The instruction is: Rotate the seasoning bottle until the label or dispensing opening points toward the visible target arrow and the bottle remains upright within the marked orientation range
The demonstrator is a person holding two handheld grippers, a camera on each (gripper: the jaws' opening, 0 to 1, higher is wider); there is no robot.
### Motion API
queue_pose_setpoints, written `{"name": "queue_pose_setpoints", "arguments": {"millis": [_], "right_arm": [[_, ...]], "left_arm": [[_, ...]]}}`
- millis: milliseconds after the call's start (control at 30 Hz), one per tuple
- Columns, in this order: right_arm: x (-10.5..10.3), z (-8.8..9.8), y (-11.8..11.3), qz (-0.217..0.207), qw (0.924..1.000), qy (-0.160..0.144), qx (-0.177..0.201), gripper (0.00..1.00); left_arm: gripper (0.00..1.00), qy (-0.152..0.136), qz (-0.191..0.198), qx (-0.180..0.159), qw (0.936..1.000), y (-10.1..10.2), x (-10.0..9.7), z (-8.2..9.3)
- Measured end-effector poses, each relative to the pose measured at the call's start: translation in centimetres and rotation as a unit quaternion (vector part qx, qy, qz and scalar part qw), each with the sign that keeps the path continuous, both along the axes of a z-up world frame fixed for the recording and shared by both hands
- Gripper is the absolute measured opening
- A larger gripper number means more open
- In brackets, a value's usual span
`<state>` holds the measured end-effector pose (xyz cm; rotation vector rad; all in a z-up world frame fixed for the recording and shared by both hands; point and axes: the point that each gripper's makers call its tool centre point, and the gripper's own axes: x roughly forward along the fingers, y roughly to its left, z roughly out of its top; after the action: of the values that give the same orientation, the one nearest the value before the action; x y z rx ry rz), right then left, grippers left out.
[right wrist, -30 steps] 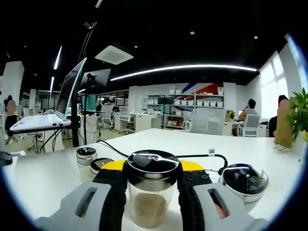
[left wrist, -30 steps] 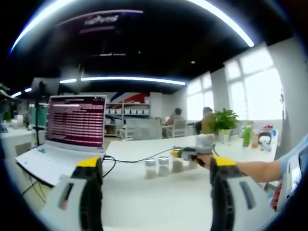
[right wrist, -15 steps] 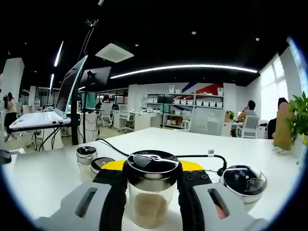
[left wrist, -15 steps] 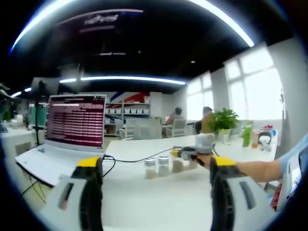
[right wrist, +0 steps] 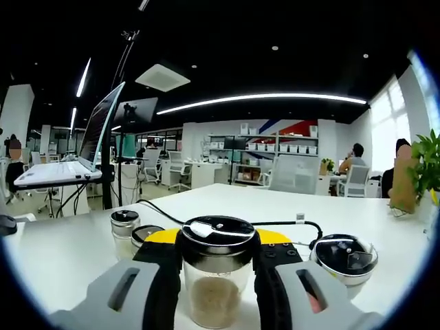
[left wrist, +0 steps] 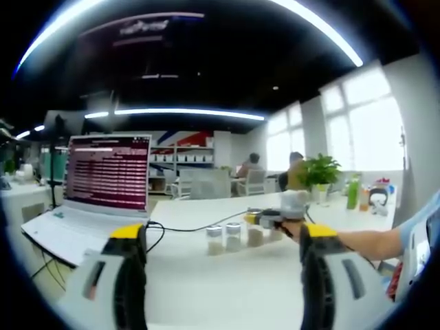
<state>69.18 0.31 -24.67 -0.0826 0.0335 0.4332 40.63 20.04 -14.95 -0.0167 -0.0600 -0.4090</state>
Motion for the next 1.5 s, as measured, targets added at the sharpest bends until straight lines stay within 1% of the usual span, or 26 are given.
{"name": "queue_pose_setpoints", "arguments": {"millis": [233,333,600,867,967,1033,1200,1267,1367,1500], "right_arm": [[-0.2,0.8,0.2,0.01,0.9999,-0.002,0.008,0.39],[-0.4,1.2,0.2,0.017,0.9997,-0.003,0.017,0.39],[-1.3,2.1,0.1,0.029,0.9995,-0.008,0.013,0.39],[-2.8,3.0,-0.8,0.048,0.9987,-0.014,0.012,0.39],[-3.5,3.2,-1.1,0.056,0.9982,-0.016,0.018,0.39],[-3.7,3.4,-1.3,0.06,0.9978,-0.015,0.026,0.39],[-5.1,3.7,-1.2,0.075,0.9968,-0.014,0.025,0.39],[-5.9,3.8,-1.2,0.08,0.9963,-0.012,0.031,0.39],[-6.2,4.1,-1.3,0.085,0.9955,-0.007,0.04,0.39],[-7.1,4.3,-1.3,0.092,0.995,-0.009,0.037,0.39]], "left_arm": [[0.98,0.0,0.001,0.0,1.0,0.1,0.1,0.0],[0.98,0.0,0.0,0.0,1.0,0.1,0.1,0.0],[0.98,0.0,0.0,0.0,1.0,-0.1,0.1,-0.1],[0.98,0.0,0.0,0.0,1.0,-0.2,0.1,0.0],[0.98,-0.001,0.002,-0.001,1.0,-0.1,0.0,0.0],[0.98,-0.001,0.002,-0.001,1.0,-0.1,0.0,0.1],[0.98,0.0,0.0,0.001,1.0,-0.3,0.0,0.1],[0.98,-0.001,-0.001,0.002,1.0,-0.4,0.0,0.2],[0.98,-0.001,-0.002,0.002,1.0,-0.4,0.0,0.2],[0.98,-0.002,0.001,0.002,1.0,-0.3,0.0,0.2]]}}
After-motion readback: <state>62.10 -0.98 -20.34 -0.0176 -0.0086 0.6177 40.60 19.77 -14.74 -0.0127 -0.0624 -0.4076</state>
